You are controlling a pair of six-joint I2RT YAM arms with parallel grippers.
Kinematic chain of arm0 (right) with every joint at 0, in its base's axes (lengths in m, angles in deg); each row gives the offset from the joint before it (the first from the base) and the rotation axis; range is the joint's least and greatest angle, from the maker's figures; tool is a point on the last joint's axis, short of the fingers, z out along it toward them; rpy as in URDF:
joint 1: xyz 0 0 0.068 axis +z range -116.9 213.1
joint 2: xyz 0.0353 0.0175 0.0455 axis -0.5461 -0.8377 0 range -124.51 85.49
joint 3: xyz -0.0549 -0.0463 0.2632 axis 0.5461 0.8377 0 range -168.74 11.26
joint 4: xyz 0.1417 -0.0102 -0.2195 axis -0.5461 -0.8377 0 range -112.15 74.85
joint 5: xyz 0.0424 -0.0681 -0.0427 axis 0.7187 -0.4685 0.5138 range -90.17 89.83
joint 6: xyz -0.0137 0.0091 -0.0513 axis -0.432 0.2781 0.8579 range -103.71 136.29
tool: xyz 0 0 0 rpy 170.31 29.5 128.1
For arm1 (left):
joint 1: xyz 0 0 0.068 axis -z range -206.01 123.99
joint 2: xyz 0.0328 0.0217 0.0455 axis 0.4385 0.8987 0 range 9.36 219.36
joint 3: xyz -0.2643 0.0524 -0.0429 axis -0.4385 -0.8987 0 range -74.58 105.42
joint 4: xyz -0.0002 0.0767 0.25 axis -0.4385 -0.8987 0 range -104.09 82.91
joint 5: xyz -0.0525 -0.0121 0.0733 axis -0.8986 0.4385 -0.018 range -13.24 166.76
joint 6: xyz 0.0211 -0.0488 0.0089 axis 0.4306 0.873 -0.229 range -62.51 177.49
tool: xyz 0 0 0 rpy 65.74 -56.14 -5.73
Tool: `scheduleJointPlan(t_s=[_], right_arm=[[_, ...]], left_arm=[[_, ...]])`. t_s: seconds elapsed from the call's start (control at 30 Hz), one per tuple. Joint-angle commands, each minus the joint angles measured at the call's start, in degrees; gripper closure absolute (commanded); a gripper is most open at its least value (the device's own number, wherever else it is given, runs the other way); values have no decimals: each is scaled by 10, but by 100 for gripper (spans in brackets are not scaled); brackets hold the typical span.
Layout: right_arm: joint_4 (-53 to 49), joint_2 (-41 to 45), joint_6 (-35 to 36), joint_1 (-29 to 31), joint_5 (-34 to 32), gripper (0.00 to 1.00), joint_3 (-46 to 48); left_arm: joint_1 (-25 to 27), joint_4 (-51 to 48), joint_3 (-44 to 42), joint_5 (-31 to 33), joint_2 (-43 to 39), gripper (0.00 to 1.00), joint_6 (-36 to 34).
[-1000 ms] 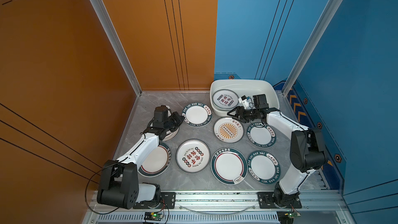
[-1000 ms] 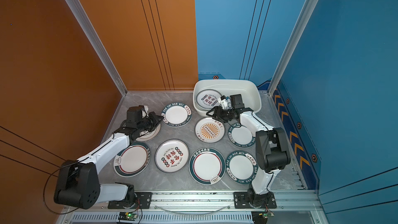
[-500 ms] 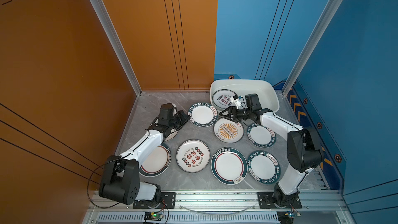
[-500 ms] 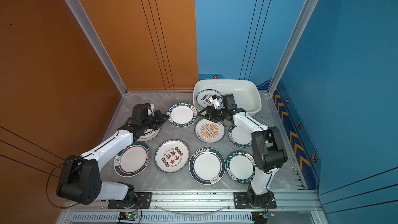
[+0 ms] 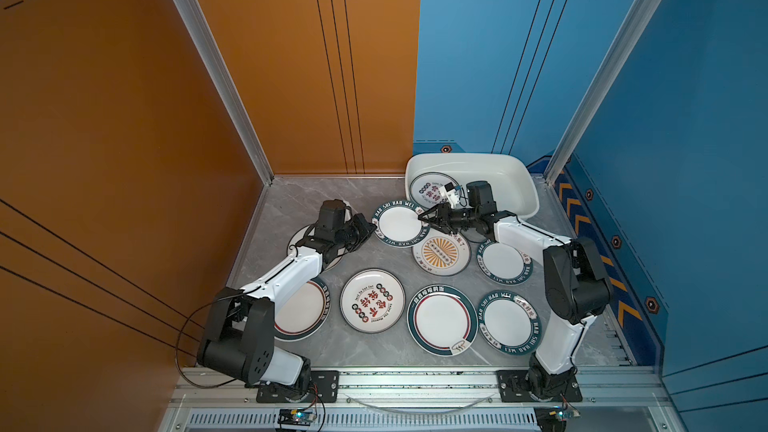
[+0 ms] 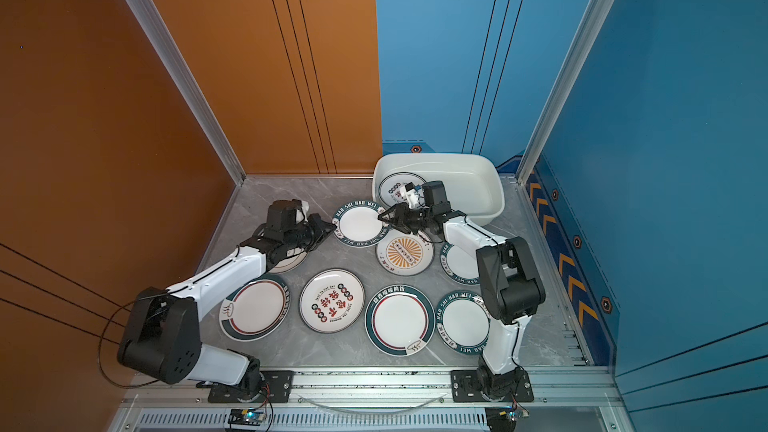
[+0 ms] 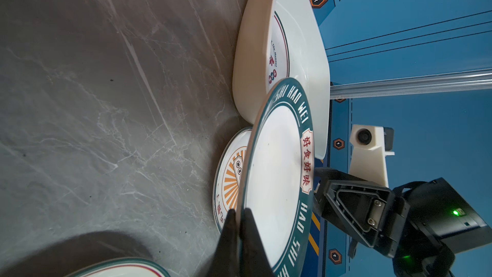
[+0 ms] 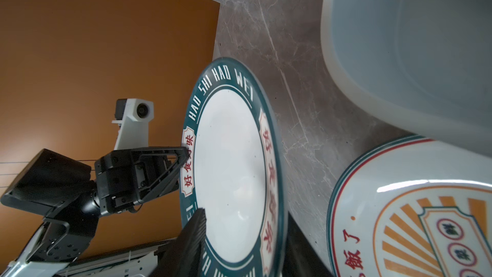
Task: Place the plates into the plastic bin on the countertop
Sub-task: 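Carry the green-rimmed plate toward the right gripper while right gripper reaches to meet it, then grasp the green-rimmed plate rim with the right gripper and release the left gripper, then lower the green-rimmed plate into the bin with right gripper while left draws back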
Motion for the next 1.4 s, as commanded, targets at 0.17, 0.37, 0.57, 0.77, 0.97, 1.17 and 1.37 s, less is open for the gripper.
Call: scheduleJointPlan(t_s=[0.17,0.37,0.57,0.77,0.97,1.17,1.37], right_arm=[[32,-22,-21,5,17,62,-15],[56,-33,-40,8,24,69,-12],[71,-35,-52,8,27,81,-14],[71,-37,-54,7,28,92,-13],[56,-33,-46,2,23,100,-19],[-62,-21,27,-16,-10,100,-75],[-157,-19,60,-62,-61,100,-140]], left_arm=[[7,27,40,-25,12,100,-1],[13,28,52,-31,28,100,-5],[19,28,55,-31,39,100,-9],[21,20,57,-31,42,100,-18],[23,4,60,-30,35,76,-28],[24,-35,62,-18,18,46,-55],[24,-53,35,10,-21,2,-86]])
